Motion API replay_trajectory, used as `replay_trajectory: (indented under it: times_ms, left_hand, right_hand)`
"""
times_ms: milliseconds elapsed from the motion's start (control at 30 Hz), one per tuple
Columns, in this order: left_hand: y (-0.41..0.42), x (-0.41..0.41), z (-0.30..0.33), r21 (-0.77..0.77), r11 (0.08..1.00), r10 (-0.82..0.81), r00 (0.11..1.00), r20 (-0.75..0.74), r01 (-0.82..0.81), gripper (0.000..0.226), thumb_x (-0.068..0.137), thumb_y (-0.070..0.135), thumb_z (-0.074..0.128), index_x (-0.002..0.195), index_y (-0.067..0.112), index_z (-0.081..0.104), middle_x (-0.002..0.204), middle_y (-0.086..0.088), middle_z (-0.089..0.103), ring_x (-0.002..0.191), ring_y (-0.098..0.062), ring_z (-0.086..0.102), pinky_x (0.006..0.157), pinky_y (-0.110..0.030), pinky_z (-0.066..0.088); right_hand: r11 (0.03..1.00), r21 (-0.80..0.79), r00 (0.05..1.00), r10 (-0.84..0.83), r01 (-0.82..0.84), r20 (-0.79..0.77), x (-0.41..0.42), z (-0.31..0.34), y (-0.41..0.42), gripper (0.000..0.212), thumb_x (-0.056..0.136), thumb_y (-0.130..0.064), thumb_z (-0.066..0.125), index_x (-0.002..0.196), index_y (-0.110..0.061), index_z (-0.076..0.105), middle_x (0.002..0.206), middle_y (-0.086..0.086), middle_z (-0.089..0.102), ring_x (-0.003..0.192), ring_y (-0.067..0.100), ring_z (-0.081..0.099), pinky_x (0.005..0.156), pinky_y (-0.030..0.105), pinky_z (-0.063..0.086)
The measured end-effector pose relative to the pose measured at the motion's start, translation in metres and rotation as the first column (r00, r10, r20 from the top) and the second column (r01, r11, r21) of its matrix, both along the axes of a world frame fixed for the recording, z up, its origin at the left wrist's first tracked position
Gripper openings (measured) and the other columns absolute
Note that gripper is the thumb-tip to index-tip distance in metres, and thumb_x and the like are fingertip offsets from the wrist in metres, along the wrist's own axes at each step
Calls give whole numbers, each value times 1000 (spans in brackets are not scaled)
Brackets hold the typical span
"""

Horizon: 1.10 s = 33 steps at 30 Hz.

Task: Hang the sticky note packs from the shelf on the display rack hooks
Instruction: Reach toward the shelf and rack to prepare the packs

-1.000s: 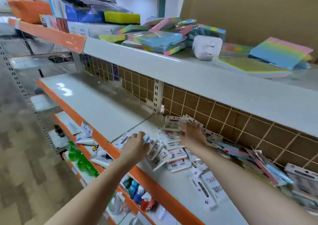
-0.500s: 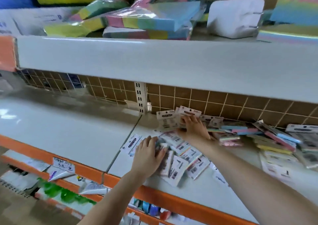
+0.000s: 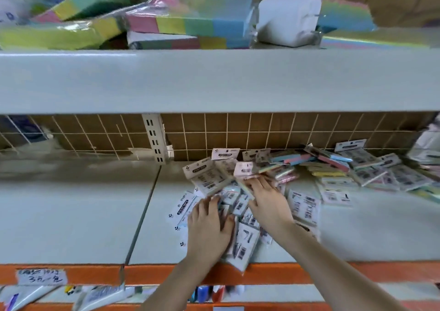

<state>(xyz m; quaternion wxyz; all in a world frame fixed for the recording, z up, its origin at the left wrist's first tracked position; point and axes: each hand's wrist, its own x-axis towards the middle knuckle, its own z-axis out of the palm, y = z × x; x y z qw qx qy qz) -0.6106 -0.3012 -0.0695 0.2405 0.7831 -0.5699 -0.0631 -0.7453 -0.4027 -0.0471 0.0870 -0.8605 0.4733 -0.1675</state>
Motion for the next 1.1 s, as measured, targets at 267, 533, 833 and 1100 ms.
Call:
replay_trajectory:
  times_ms: [267,533,833,1100]
  left_hand:
    - [2,-11,28,-78,996,-35,996,81,41,34,97,41,39,126,26,45,127,2,52,120,-17,45,94,-31,44]
    - [-53,5,50,38,997,-76,982,172,70,46,95,28,48,137,14,39,134,-10,48,123,-27,44,101,-38,39]
    - [-83,13,39,122,987,-136,960,246,109,47,94,42,50,131,13,49,133,-7,47,120,-25,46,92,-38,47]
    - [-91,38,40,179,981,-144,911,388,79,19,96,29,50,102,13,60,104,-4,48,89,-19,48,67,-31,43]
  right_hand:
    - [998,51,994,-37,32,100,-34,-7,26,45,85,-4,52,127,-19,46,121,-3,52,97,18,54,68,23,35]
    - [956,246,925,-234,162,301,-53,9,27,39,91,-5,48,129,-14,44,117,6,51,81,16,50,51,18,30]
    - [886,382,897,-369,261,244,-68,19,24,29,96,-25,47,124,-15,47,83,-2,56,63,13,56,50,31,41]
    - [831,502,800,-462,239,383,-81,47,19,18,87,-3,43,79,-19,40,62,-1,38,46,11,30,38,19,22]
